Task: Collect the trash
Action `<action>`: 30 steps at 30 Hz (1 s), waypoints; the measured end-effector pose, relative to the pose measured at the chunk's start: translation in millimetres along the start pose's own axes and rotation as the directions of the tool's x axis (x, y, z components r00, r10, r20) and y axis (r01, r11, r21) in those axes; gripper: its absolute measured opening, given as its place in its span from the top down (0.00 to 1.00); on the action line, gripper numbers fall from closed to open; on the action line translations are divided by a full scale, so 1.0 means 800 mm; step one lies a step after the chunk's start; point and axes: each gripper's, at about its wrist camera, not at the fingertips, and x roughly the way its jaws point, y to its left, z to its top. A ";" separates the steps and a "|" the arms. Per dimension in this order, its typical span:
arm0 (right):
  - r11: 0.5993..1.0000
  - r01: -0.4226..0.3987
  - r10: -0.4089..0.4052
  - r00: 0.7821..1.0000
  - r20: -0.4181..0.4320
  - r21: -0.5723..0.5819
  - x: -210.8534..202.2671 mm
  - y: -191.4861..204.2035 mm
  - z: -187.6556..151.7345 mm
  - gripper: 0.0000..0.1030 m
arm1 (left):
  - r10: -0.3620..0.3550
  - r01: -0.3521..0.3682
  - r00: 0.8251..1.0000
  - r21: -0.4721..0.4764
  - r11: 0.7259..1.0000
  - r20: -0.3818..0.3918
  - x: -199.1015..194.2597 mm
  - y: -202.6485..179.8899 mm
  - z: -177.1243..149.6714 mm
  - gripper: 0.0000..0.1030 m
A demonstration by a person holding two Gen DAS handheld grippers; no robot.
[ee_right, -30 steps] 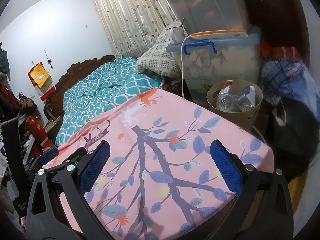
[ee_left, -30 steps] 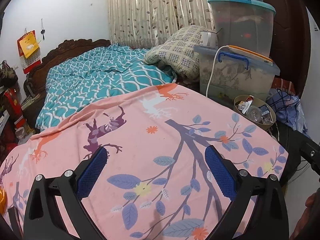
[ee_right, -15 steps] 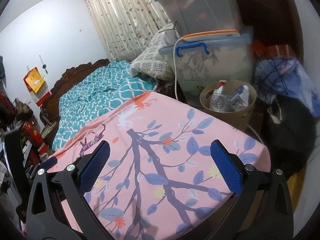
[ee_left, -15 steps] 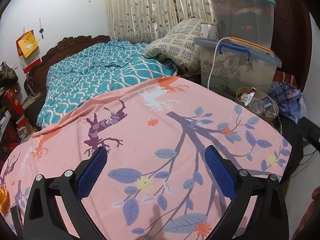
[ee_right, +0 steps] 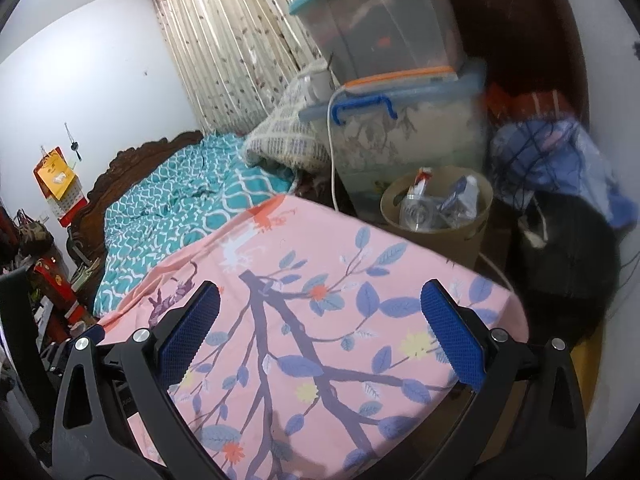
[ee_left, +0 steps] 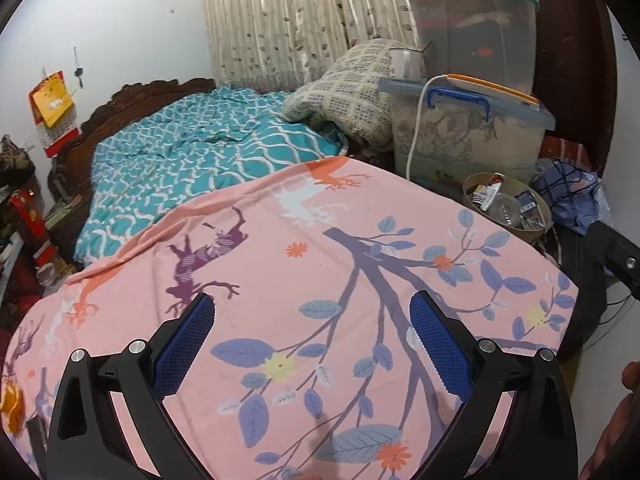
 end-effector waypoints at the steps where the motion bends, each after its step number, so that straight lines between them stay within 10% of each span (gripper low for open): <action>1: 1.000 0.003 -0.003 1.000 0.010 -0.006 -0.003 0.001 0.000 0.03 | 0.008 -0.008 1.000 -0.001 1.000 -0.003 -0.001 0.000 0.002 0.08; 16: 0.998 0.051 -0.057 0.968 0.246 0.029 -0.070 -0.009 0.012 0.03 | -0.032 0.023 0.982 0.049 0.999 0.187 -0.066 -0.032 0.049 0.08; 30: 0.998 0.048 -0.054 0.955 0.293 0.026 -0.082 -0.009 0.017 0.03 | -0.034 0.026 0.977 0.042 0.999 0.210 -0.081 -0.037 0.054 0.08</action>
